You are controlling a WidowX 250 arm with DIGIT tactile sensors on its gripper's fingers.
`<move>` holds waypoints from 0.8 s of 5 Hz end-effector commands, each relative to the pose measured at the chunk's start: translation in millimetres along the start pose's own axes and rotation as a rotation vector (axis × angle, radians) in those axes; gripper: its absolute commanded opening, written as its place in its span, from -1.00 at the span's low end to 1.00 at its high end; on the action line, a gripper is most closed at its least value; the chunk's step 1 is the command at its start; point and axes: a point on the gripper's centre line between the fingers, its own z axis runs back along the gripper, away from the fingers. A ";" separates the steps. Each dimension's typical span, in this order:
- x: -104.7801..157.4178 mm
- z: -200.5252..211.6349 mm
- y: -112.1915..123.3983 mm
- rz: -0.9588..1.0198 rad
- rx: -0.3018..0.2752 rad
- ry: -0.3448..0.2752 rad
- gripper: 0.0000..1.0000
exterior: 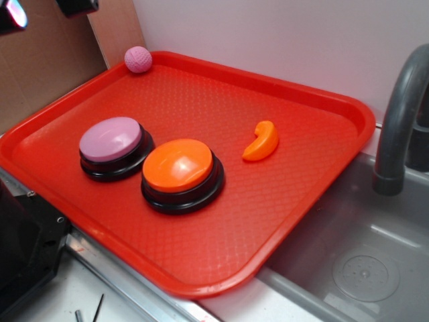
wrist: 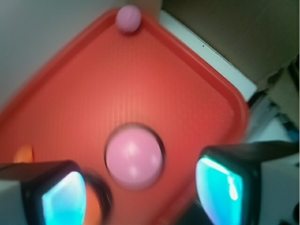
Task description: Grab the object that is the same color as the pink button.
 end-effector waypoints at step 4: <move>119.3 -112.4 -29.3 0.335 -0.015 -0.340 1.00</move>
